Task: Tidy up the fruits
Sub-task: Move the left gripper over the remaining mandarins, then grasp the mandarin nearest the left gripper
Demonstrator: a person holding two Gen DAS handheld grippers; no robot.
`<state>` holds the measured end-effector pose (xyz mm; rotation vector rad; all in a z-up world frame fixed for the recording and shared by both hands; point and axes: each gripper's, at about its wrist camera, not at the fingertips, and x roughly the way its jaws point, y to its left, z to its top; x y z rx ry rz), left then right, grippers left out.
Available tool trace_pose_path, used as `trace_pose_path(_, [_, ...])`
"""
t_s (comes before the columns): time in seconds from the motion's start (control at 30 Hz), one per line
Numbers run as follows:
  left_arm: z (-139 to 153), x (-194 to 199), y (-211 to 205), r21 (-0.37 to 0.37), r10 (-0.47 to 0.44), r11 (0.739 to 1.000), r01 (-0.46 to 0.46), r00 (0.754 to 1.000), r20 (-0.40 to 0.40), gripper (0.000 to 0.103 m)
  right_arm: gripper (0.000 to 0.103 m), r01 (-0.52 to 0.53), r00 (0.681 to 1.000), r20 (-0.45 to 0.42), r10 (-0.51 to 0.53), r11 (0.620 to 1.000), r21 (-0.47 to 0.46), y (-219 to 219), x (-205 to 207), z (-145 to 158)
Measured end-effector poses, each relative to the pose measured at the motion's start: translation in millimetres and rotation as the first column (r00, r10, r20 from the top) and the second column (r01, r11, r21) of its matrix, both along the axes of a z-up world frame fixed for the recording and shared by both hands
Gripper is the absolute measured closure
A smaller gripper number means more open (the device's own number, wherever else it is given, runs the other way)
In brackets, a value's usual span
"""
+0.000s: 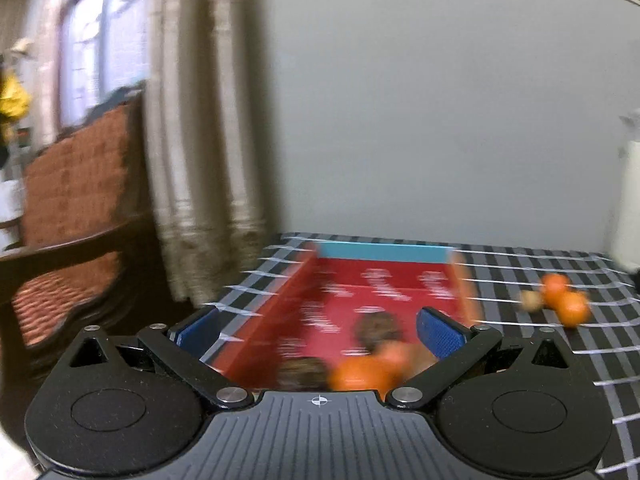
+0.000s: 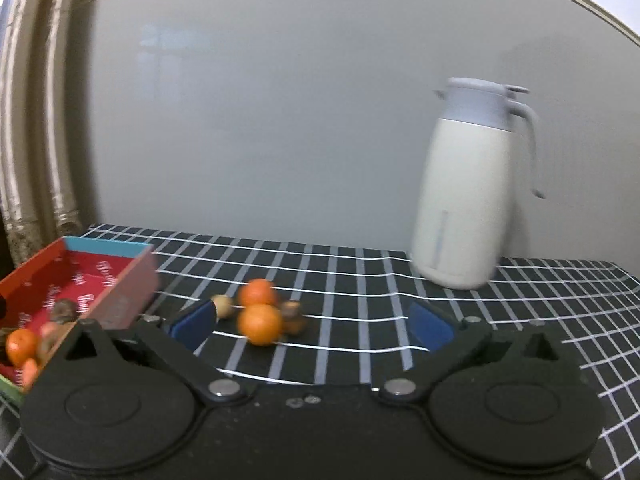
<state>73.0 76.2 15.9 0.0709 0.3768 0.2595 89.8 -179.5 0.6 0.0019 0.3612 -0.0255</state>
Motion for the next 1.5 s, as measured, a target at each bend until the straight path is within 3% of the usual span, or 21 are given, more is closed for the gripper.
trace_pose_path(0.2, [-4,13,-61,0.041,-0.116,0.992,0.118,0.993,-0.034,0.000,0.000,0.057,0.998,-0.015,-0.057,0.998,0.014,-37,-4,-10])
trace_pose_path(0.37, [-7,27,-100,-0.017,-0.225,0.974,0.224,0.973,-0.045,0.000,0.000,0.101,0.995,-0.017,-0.101,0.995,0.022,-60,-6,-15])
trace_pose_path(0.53, [-15,39,-137,-0.007,-0.282,0.959,0.282,0.959,-0.038,0.000,0.000,0.160,0.987,-0.026,-0.159,0.986,0.053,-84,2,-22])
trace_pose_path(0.9, [-37,82,-171,-0.048,-0.295,0.955,0.292,0.952,-0.087,0.000,0.000,0.246,0.969,-0.036,-0.244,0.966,0.080,-128,23,-32])
trace_pose_path(1.2, [-52,108,-194,-0.029,-0.286,0.958,0.285,0.947,-0.144,0.001,0.000,0.281,0.959,-0.053,-0.277,0.955,0.096,-148,28,-37])
trace_pose_path(1.33, [-56,119,-193,-0.052,-0.283,0.959,0.278,0.943,-0.178,0.012,0.000,0.282,0.959,-0.050,-0.279,0.956,0.078,-147,29,-36])
trace_pose_path(1.5, [-59,126,-193,-0.075,-0.284,0.959,0.274,0.937,-0.201,0.018,0.000,0.287,0.957,-0.055,-0.283,0.955,0.077,-148,30,-37])
